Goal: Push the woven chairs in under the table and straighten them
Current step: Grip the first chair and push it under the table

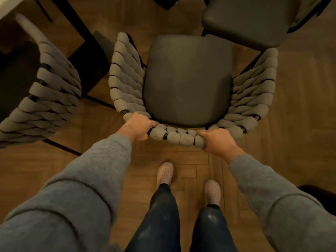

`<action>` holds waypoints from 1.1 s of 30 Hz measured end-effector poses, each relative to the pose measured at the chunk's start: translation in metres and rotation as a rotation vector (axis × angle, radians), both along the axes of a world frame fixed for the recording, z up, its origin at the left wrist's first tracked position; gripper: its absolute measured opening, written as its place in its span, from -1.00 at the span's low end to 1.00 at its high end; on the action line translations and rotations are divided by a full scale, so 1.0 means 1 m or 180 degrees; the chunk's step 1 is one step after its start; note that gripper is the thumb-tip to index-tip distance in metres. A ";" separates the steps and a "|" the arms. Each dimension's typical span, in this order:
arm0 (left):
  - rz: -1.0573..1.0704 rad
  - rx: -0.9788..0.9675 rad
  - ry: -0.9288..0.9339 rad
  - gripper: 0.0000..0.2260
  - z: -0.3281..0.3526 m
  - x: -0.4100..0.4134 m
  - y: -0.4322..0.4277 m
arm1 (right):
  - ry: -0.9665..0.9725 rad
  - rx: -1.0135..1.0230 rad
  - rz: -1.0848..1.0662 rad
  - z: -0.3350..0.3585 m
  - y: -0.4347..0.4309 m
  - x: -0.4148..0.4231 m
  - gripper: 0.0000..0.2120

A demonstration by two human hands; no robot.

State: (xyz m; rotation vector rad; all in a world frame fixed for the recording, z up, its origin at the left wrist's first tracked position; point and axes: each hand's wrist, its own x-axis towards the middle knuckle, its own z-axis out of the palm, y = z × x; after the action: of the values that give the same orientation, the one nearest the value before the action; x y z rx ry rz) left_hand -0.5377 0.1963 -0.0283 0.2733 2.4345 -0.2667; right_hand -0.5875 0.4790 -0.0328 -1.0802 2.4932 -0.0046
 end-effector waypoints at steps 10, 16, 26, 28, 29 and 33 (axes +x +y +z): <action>0.0978 0.0066 -0.0100 -0.63 -0.008 0.092 0.092 | -0.0099 0.0288 0.0862 0.006 0.064 0.008 -0.64; 0.1490 0.0217 -0.0101 -0.66 -0.008 0.130 0.135 | -0.0119 0.0485 0.1468 0.007 0.081 0.004 -0.59; 0.1696 0.0388 0.0264 -0.71 -0.008 0.073 0.121 | -0.0003 0.0626 0.1607 0.018 0.047 -0.074 -0.57; 0.1732 0.0473 0.0302 -0.72 -0.008 0.056 0.109 | -0.0001 0.0665 0.1635 0.015 0.033 -0.098 -0.57; 0.1742 0.0524 0.0322 -0.71 -0.008 0.048 0.104 | -0.0003 0.0676 0.1644 0.014 0.026 -0.109 -0.56; 0.1742 0.0627 0.0414 -0.69 -0.008 0.008 0.074 | 0.0078 0.0758 0.1673 0.012 -0.010 -0.156 -0.57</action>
State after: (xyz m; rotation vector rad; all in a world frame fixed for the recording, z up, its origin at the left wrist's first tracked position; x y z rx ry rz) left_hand -0.5293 0.2702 -0.0364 -0.3373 2.5536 0.2036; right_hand -0.7439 0.4687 -0.0213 -1.5907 2.0882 0.4471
